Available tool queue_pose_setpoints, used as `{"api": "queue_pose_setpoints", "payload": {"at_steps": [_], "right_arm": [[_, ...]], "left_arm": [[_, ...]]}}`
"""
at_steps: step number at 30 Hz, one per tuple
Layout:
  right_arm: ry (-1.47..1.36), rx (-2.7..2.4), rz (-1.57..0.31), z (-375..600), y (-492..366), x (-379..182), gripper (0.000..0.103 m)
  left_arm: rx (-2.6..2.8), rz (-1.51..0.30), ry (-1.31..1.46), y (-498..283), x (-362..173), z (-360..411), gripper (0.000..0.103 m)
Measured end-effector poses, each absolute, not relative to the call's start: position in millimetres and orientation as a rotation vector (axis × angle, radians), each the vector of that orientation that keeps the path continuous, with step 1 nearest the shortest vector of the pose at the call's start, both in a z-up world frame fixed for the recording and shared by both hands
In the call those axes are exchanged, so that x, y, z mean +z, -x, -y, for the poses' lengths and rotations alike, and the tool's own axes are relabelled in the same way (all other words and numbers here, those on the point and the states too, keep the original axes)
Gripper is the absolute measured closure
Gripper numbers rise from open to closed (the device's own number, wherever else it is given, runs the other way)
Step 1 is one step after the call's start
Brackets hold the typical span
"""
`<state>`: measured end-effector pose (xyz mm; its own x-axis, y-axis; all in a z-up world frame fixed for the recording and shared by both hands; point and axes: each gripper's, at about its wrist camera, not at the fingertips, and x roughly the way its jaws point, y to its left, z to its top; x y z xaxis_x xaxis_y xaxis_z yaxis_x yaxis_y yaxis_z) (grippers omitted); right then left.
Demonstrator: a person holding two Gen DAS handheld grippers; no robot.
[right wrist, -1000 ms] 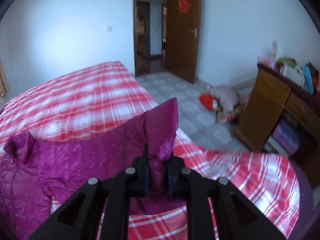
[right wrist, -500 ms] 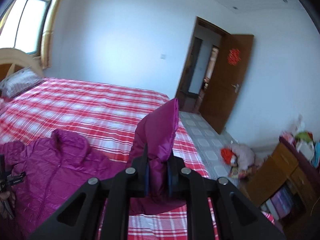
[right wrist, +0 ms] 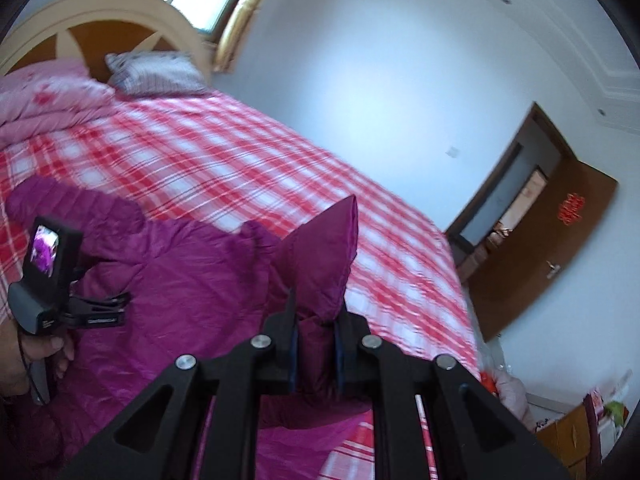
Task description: Fold large clothes
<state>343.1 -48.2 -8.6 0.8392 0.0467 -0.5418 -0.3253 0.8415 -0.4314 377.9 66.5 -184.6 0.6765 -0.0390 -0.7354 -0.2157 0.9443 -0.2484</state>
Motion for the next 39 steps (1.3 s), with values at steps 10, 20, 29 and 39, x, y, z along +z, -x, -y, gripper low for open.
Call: {"api": "queue_pose_setpoints", "payload": {"at_steps": [10, 20, 29, 39], "right_arm": [[0.399, 0.394, -0.725, -19.6, -378.6, -109.5, 0.040], [0.148, 0.491, -0.617, 54.8, -334.3, -100.7, 0.021], [-0.126, 0.083, -0.568, 190.9, -366.3, -96.9, 0.017], [-0.081, 0.062, -0.732, 196.8, -433.5, -158.2, 0.024]], "left_arm": [[0.092, -0.821, 0.372, -371.7, -184.3, -77.4, 0.001], [0.202, -0.697, 0.278, -330.6, -122.2, -103.8, 0.001], [-0.004, -0.643, 0.069, -349.6, -89.2, 13.7, 0.001], [0.038, -0.815, -0.108, -420.4, -170.4, 68.2, 0.001]]}}
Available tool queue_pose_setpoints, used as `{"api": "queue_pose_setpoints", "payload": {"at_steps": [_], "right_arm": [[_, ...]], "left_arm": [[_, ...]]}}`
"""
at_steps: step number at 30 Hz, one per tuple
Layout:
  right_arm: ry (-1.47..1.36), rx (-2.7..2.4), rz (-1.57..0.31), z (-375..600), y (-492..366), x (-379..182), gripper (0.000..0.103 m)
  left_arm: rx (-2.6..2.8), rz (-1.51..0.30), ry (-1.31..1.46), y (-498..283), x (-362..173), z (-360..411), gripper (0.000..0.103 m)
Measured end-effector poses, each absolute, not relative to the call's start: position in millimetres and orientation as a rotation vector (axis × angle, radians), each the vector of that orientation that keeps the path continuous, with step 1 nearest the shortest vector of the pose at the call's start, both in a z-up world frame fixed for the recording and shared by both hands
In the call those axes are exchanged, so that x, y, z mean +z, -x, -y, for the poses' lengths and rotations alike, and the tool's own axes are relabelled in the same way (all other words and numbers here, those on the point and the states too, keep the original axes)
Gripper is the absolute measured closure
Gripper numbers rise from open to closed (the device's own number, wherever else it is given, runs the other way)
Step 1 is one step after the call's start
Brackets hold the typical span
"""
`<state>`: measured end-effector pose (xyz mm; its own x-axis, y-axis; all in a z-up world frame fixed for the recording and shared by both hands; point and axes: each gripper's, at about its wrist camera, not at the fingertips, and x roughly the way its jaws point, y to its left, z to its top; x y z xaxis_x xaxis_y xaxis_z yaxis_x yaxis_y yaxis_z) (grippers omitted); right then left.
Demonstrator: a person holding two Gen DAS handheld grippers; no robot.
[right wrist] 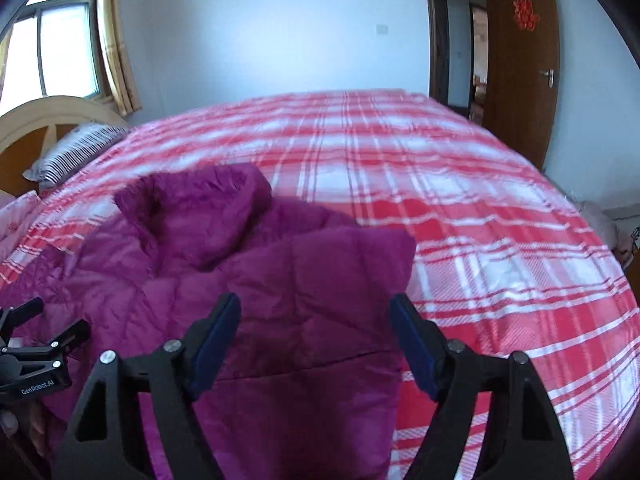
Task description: Fold large clothes
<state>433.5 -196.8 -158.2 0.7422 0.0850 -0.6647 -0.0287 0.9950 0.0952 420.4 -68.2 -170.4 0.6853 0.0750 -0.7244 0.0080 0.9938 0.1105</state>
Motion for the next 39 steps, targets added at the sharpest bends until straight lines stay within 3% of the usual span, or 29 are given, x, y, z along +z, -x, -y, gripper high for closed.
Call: {"api": "queue_pose_setpoints", "payload": {"at_steps": [5, 14, 18, 22, 25, 34, 39], "right_arm": [[-0.119, 0.072, -0.869, 206.7, -446.9, -196.2, 0.025], [-0.048, 0.037, -0.892, 200.1, -448.8, -199.8, 0.024], [-0.063, 0.009, -0.888, 205.5, -444.0, -185.6, 0.035], [-0.184, -0.025, -0.761, 218.5, -430.7, -144.5, 0.034], [-0.234, -0.021, -0.788, 215.0, -448.8, -137.4, 0.034], [-0.264, -0.080, -0.866, 215.5, -473.9, -194.3, 0.034], [-0.197, -0.101, -0.865, 208.0, -471.7, -196.0, 0.033]], "left_arm": [[-0.006, -0.879, -0.087, -428.2, -183.3, 66.3, 0.001], [-0.016, -0.892, -0.047, -430.2, -188.4, 63.4, 0.001], [-0.010, -0.887, -0.057, -428.8, -188.6, 66.6, 0.001], [0.002, -0.882, -0.075, -428.5, -187.9, 71.5, 0.001], [-0.005, -0.884, -0.062, -428.7, -187.8, 70.5, 0.001], [-0.014, -0.887, -0.045, -431.0, -188.8, 67.4, 0.001], [-0.017, -0.889, -0.042, -431.5, -189.7, 67.8, 0.001]]}}
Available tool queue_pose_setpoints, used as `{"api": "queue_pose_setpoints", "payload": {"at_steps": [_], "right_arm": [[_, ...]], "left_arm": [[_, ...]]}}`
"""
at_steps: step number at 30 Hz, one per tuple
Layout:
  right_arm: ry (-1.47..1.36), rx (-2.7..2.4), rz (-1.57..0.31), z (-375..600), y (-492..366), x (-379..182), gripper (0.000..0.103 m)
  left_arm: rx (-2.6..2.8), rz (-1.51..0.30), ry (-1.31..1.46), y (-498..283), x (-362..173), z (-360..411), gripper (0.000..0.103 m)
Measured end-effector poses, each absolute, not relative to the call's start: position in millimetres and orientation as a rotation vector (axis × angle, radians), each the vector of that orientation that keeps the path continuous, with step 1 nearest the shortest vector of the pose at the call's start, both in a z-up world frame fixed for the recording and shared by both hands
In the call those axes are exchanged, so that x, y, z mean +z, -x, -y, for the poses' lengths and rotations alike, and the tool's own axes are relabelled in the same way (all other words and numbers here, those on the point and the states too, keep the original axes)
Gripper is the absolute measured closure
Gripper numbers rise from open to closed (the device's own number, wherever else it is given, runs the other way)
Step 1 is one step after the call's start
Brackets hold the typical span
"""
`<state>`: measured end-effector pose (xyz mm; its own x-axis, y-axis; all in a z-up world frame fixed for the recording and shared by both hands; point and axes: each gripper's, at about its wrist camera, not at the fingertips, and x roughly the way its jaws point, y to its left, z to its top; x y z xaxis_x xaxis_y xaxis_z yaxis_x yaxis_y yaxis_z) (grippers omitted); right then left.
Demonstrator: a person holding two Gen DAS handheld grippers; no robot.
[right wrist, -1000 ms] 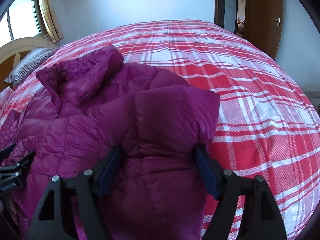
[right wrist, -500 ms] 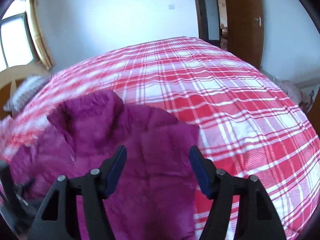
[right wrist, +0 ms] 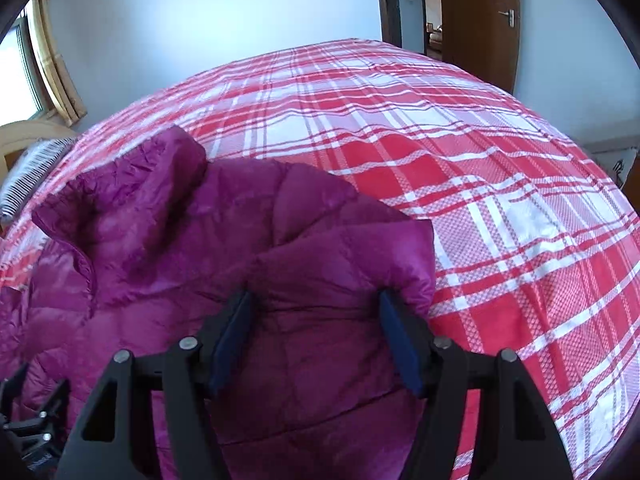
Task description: Fold large clothes
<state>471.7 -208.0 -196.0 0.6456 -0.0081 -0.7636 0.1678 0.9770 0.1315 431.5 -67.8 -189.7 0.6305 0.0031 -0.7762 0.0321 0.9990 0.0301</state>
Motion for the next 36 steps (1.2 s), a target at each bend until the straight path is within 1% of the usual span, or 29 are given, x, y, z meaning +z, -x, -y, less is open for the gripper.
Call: {"api": "queue_pose_setpoints", "payload": {"at_steps": [2, 5, 8, 10, 11, 18, 21, 36], "right_arm": [[-0.141, -0.117, -0.886, 199.3, -477.1, -196.1, 0.032], [-0.061, -0.164, -0.896, 187.8, -475.7, -188.3, 0.035], [-0.099, -0.129, -0.813, 171.1, -448.1, -161.7, 0.034], [-0.084, -0.066, -0.777, 151.4, -433.2, -150.7, 0.028], [-0.077, -0.031, -0.769, 140.8, -427.7, -149.8, 0.027], [-0.060, 0.009, -0.863, 122.2, -435.4, -194.9, 0.026], [-0.078, 0.011, -0.872, 126.7, -438.5, -198.8, 0.024], [0.031, -0.059, -0.886, 113.4, -444.1, -206.4, 0.018]], "left_arm": [[-0.018, -0.890, -0.039, -432.0, -189.8, 67.7, 0.001], [-0.018, -0.889, -0.038, -431.9, -189.7, 67.5, 0.001], [-0.019, -0.889, -0.038, -431.5, -189.8, 67.3, 0.001], [-0.020, -0.888, -0.035, -431.5, -189.8, 66.6, 0.001], [-0.022, -0.888, -0.033, -431.2, -189.9, 66.2, 0.001], [-0.031, -0.891, -0.016, -431.4, -189.8, 63.4, 0.001], [-0.032, -0.892, -0.014, -431.8, -190.0, 62.9, 0.001], [-0.039, -0.904, -0.009, -435.1, -190.6, 62.1, 0.001]]}}
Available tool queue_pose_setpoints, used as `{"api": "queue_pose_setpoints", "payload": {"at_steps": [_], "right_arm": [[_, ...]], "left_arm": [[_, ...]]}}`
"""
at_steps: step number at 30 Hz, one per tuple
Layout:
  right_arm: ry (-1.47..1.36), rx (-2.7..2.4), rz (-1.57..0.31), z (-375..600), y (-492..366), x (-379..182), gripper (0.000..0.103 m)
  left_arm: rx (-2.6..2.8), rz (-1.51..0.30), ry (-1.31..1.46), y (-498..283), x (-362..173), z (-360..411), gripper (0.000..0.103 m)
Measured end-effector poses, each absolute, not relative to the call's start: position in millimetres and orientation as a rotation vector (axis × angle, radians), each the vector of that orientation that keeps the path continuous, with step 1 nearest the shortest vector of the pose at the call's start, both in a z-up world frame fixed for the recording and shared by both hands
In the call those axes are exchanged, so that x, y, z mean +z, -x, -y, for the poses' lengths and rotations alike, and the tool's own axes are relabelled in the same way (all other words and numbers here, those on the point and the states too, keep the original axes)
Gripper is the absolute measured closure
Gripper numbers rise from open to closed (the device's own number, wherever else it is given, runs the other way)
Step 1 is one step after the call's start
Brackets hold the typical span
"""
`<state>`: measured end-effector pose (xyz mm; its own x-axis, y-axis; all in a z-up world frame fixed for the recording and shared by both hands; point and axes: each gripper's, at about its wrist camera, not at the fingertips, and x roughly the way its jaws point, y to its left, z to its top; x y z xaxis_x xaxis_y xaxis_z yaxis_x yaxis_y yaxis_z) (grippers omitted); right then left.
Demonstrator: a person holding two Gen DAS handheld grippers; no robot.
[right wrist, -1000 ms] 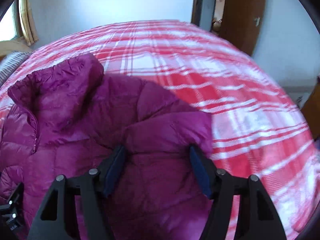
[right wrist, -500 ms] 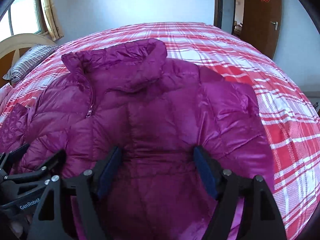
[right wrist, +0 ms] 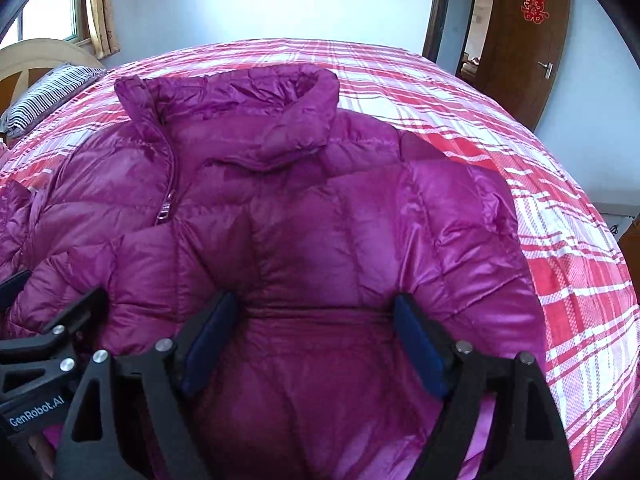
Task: Fold large clothes
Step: 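Grasp the other sleeve cuff with the left gripper and lift it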
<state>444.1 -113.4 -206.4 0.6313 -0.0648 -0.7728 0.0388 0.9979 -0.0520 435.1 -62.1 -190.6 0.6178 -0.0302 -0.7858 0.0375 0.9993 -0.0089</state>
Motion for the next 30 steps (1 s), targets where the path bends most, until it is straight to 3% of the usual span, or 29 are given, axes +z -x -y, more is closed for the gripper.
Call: {"api": "queue_pose_setpoints", "payload": {"at_steps": [7, 17, 23, 30], "right_arm": [[0.014, -0.057, -0.879, 117.6, -444.1, -206.8, 0.016], [-0.002, -0.052, -0.864, 118.1, -441.4, -204.7, 0.015], [-0.005, -0.050, -0.856, 117.5, -440.4, -204.2, 0.015], [-0.015, -0.046, -0.845, 118.8, -437.5, -202.9, 0.014]], "left_arm": [[-0.058, -0.894, 0.049, -408.0, -167.4, 29.3, 0.001], [0.230, -0.803, 0.242, -328.2, -145.3, -164.8, 0.001], [0.312, -0.762, 0.675, -296.6, -171.4, -281.9, 0.001], [0.296, -0.598, 0.882, -305.0, -182.7, -315.4, 0.002]]}}
